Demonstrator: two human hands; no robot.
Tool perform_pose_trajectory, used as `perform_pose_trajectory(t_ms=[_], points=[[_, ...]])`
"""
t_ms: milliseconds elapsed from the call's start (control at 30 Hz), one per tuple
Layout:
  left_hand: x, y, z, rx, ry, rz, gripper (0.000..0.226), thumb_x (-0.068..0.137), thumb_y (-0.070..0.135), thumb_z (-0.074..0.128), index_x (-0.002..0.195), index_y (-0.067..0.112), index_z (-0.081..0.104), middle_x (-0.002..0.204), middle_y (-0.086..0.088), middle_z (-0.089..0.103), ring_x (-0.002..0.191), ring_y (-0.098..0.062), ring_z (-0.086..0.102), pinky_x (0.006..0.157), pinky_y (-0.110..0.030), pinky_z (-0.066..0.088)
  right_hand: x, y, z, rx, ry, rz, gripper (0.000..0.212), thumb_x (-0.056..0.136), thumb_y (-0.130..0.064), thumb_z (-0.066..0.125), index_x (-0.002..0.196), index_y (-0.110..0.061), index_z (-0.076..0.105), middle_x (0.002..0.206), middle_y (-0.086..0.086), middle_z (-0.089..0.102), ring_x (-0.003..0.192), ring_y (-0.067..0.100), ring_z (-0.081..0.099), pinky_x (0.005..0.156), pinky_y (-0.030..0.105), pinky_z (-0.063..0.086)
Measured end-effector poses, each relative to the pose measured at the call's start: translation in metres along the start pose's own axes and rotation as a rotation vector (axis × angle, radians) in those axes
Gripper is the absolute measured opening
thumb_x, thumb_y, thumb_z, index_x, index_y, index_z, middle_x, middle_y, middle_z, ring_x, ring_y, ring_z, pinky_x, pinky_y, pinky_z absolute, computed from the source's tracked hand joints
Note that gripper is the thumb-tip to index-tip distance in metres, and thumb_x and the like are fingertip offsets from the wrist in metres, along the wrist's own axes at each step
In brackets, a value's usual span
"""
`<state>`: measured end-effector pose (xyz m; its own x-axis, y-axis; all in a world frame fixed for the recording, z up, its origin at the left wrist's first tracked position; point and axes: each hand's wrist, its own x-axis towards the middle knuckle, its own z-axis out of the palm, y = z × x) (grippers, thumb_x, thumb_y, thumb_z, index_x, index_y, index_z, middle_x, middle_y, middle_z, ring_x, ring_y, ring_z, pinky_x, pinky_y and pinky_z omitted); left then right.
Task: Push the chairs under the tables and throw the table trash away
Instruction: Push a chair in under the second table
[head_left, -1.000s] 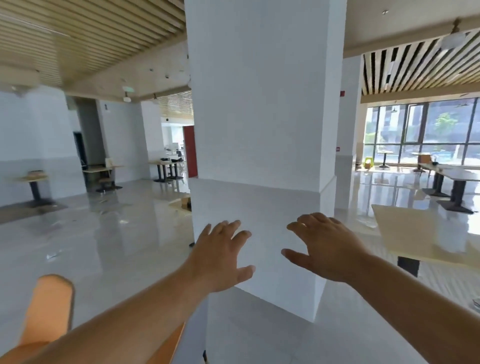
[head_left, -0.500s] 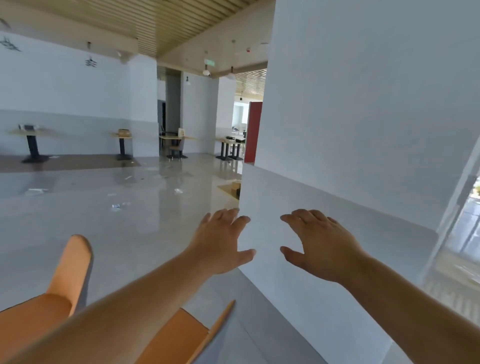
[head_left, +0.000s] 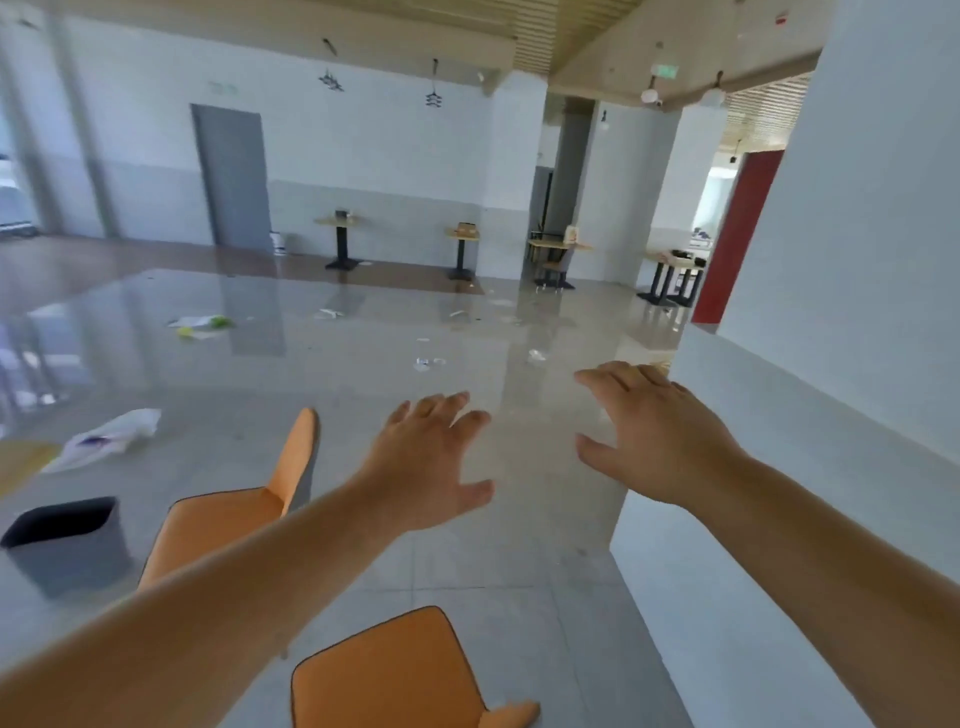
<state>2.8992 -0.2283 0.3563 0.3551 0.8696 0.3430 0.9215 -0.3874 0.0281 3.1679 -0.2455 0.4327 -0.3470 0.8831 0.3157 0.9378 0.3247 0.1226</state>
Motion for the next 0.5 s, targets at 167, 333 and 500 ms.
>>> perform_pose_trajectory(t_ms=[167, 333, 500], points=[[-0.041, -0.019, 0.017, 0.073, -0.058, -0.357, 0.085, 0.085, 0.083, 0.044, 0.155, 0.038, 0.032, 0.169, 0.002, 0.027, 0.151, -0.027, 0.029, 0.12, -0.052, 0.031, 0.071, -0.019, 0.083, 0.225, -0.018, -0.302, 0.073, 0.096, -0.06, 0.052, 0.158, -0.026, 0.033, 0.16, -0.001, 0.039, 0.142, 0.024, 0.038, 0.112, 0.042, 0.038], [-0.119, -0.007, 0.052, 0.144, -0.16, -0.658, 0.088, 0.084, 0.085, 0.04, 0.155, 0.034, 0.034, 0.165, 0.001, 0.036, 0.149, -0.027, 0.036, 0.118, -0.048, 0.036, 0.079, -0.052, 0.164, 0.357, -0.125, -0.567, 0.072, 0.096, -0.06, 0.05, 0.156, -0.023, 0.034, 0.157, 0.003, 0.043, 0.141, 0.027, 0.04, 0.11, 0.045, 0.041], [-0.175, 0.016, 0.129, 0.105, -0.341, -0.803, 0.093, 0.081, 0.09, 0.04, 0.158, 0.039, 0.03, 0.169, 0.002, 0.029, 0.152, -0.026, 0.033, 0.12, -0.049, 0.033, 0.027, -0.071, 0.256, 0.489, -0.227, -0.622, 0.071, 0.095, -0.065, 0.043, 0.154, -0.025, 0.036, 0.15, 0.0, 0.05, 0.135, 0.024, 0.045, 0.107, 0.043, 0.045]])
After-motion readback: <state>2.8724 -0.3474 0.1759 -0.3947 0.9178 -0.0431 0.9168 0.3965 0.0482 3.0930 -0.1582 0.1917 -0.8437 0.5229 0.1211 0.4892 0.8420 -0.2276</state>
